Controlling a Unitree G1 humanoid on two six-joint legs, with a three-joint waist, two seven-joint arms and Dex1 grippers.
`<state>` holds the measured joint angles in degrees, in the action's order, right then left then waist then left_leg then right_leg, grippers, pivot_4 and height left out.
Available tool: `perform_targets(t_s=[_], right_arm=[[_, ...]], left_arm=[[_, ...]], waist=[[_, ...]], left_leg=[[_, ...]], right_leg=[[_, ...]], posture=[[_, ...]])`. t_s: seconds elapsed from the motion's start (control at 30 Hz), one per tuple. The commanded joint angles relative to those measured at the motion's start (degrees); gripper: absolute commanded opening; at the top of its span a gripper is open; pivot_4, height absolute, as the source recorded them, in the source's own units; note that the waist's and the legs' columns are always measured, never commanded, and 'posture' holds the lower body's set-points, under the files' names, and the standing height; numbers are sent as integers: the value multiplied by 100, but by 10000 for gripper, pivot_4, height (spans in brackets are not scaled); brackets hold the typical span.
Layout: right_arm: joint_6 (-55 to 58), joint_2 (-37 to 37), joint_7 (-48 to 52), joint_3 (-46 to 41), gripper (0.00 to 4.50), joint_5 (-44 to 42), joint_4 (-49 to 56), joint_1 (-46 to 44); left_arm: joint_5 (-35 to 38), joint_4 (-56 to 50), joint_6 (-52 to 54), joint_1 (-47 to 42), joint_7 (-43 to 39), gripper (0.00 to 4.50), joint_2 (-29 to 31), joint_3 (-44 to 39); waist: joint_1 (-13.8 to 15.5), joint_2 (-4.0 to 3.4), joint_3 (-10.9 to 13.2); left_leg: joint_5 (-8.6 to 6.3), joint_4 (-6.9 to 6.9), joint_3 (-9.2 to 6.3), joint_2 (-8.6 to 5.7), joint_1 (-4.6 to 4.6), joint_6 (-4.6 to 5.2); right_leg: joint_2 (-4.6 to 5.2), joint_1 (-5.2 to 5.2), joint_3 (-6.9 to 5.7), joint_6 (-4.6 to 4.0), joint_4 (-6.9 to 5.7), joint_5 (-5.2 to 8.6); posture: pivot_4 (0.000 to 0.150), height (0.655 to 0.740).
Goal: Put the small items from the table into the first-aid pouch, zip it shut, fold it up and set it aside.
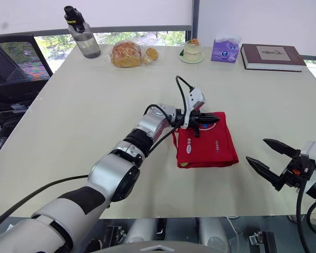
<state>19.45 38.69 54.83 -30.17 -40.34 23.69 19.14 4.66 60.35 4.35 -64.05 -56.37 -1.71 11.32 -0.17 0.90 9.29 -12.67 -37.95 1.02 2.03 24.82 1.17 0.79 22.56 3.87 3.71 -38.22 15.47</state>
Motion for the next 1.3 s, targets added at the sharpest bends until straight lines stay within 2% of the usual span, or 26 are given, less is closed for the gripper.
perform_targets(t_s=[0.03,0.1,0.33,0.47,0.6,0.73,0.9,0.97,1.03,1.07,1.13,1.17,1.27,1.3], right_arm=[[-199,31,115,-101,45000,18,-11,-21],[-251,27,169,-121,45000,42,-67,13],[-379,14,266,-27,45000,128,-181,1],[-423,2,306,53,45000,180,-262,-63],[-423,25,307,188,45000,209,-368,-238],[-147,116,39,325,45000,200,-462,-553],[271,125,-418,487,45000,146,-585,-1091],[845,231,-527,575,45000,-225,-609,-1457],[1402,369,-577,657,45000,-560,-670,-1812],[1619,423,-611,688,45000,-664,-723,-1967],[2001,540,-576,797,45000,-859,-791,-2205],[2229,587,-530,881,45000,-988,-798,-2304],[2796,843,-290,1397,45000,-1011,-904,-2582],[2921,911,-255,1572,45000,-947,-992,-2689]], left_arm=[[-97,614,-29,-139,1057,664,-144,-326],[-95,770,-134,-262,1615,664,-140,-532],[-242,1199,406,-392,2654,664,30,-815],[-220,1256,553,-346,2893,664,164,-989],[-183,1170,230,-390,3105,664,334,-1188],[-79,919,-337,-413,2798,664,540,-1331],[272,-59,-595,-43,1369,664,1008,-1438],[595,-1340,-266,607,250,5561,1642,-1381],[884,-2432,273,1171,-412,13329,2169,-1350],[934,-2867,396,1402,-519,21654,2365,-1319],[1118,-3683,674,1817,-798,27975,2771,-1330],[1267,-4041,858,1982,-949,33631,2975,-1389],[1782,-5040,1468,2395,-1323,44092,3584,-1622],[1954,-5323,1641,2505,-1404,44092,3746,-1684]], waist=[[8,0,0],[6,1,1],[-36,0,0],[-58,-1,0],[-65,0,0],[-61,1,2],[-53,2,3],[-98,-3,3],[-219,-10,6],[-214,-11,6],[-178,-10,7],[-164,-10,7],[-97,-6,10],[-72,-5,10]], left_leg=[[0,0,-1,-1,1,0],[0,-3,-2,-1,-1,1],[1,-3,-1,-1,-2,1],[1,4,-1,-1,-6,0],[1,7,1,-1,-6,0],[1,18,4,-1,-4,-1],[3,43,12,-3,0,-4],[3,54,11,-3,-3,-4],[4,68,19,4,-9,-7],[7,75,13,12,-10,-13],[7,74,7,11,-5,-12],[6,71,9,10,-1,-11],[5,62,10,11,2,-9],[5,61,10,13,0,-8]], right_leg=[[0,0,1,2,2,0],[1,-1,2,6,2,0],[0,0,2,13,2,-6],[-1,0,2,13,2,-6],[-1,2,3,13,2,-6],[0,7,6,4,2,-12],[1,18,13,-12,11,-20],[1,18,13,-12,13,-21],[0,25,25,-16,13,-22],[-1,29,27,-19,11,-20],[-1,33,19,-21,9,-19],[1,33,14,-20,10,-19],[9,27,7,-20,10,-19],[11,25,9,-20,10,-19]], posture=[[1500,7400],[1500,7400],[1500,7400],[1500,7400],[1500,7400],[1500,7400],[1500,7400],[1500,7400],[1500,7400],[1500,7400],[1500,7400],[1500,7400],[1500,7400],[1500,7400]])
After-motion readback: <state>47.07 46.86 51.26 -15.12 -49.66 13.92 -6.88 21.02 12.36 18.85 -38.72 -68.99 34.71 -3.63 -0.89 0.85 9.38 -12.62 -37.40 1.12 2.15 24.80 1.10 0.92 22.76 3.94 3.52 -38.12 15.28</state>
